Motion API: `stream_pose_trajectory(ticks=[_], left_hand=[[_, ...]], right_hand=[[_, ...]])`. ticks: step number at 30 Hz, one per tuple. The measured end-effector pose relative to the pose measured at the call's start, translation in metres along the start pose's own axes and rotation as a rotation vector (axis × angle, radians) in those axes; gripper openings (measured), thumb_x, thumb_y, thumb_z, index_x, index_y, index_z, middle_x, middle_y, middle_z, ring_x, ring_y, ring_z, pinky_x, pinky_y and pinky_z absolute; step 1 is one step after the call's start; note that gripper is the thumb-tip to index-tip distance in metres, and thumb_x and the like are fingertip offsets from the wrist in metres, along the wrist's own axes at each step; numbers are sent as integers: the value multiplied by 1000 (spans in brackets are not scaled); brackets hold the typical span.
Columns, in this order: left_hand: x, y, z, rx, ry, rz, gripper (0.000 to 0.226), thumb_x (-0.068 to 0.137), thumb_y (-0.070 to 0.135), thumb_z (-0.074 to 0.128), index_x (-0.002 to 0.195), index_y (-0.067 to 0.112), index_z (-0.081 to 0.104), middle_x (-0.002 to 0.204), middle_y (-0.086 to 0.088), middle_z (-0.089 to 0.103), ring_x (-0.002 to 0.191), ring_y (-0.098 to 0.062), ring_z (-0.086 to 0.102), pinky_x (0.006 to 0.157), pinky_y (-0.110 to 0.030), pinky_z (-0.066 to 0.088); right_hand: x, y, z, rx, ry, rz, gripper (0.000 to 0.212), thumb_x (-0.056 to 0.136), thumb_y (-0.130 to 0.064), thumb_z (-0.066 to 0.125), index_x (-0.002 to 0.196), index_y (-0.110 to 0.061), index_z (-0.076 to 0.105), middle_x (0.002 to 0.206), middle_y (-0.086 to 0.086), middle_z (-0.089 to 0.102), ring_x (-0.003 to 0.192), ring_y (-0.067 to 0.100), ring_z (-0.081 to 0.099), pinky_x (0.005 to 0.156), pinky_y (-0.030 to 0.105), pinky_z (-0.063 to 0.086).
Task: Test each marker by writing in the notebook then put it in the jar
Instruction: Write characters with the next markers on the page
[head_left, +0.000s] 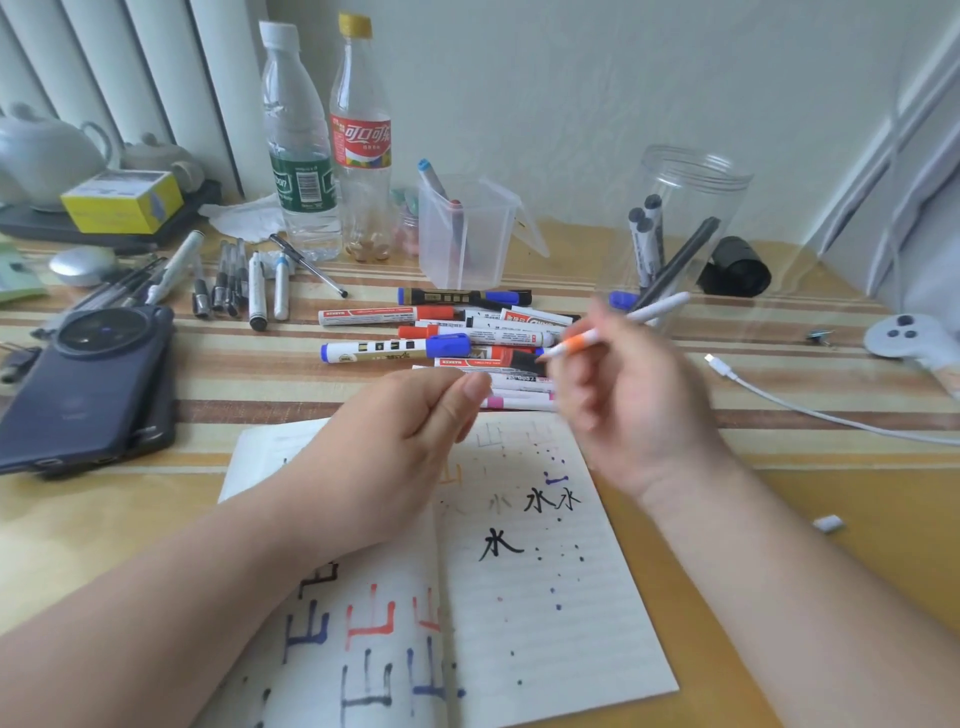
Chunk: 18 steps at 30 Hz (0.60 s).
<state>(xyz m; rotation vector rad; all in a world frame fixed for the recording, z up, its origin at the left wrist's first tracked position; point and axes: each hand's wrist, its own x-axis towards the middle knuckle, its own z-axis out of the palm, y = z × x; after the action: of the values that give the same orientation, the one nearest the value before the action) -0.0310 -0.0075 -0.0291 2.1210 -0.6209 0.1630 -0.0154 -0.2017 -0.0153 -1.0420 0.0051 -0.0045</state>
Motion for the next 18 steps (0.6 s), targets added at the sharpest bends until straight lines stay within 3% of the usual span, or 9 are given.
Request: stream_pose_trajectory(ticks=[4, 10, 18], left_hand=[[3, -2, -1, -2, 82, -26, 44, 100, 47, 36, 67, 20, 48, 55, 16, 46, 55, -4, 44, 55, -14, 35], [1, 0, 3, -12, -26, 14, 40, 101, 45, 37, 76, 21, 57, 76, 11, 61, 74, -13, 58, 67, -25, 46], [-1, -3, -3, -25, -150, -12, 33, 103, 47, 37, 88, 25, 57, 85, 15, 70, 80, -15, 65, 76, -38, 52]], right_hand=[[10, -24, -24, 79, 134, -107, 51, 101, -23, 48, 52, -17, 59, 48, 1, 40, 39, 11, 31, 33, 15, 21], [-2, -3, -12, -161, -62, -98, 34, 97, -21, 54, 67, -7, 61, 49, 8, 46, 39, 17, 33, 38, 18, 24], [-21, -30, -6, -568, -179, -49, 19, 83, -20, 63, 72, -4, 68, 58, 15, 58, 47, 25, 49, 43, 28, 39]])
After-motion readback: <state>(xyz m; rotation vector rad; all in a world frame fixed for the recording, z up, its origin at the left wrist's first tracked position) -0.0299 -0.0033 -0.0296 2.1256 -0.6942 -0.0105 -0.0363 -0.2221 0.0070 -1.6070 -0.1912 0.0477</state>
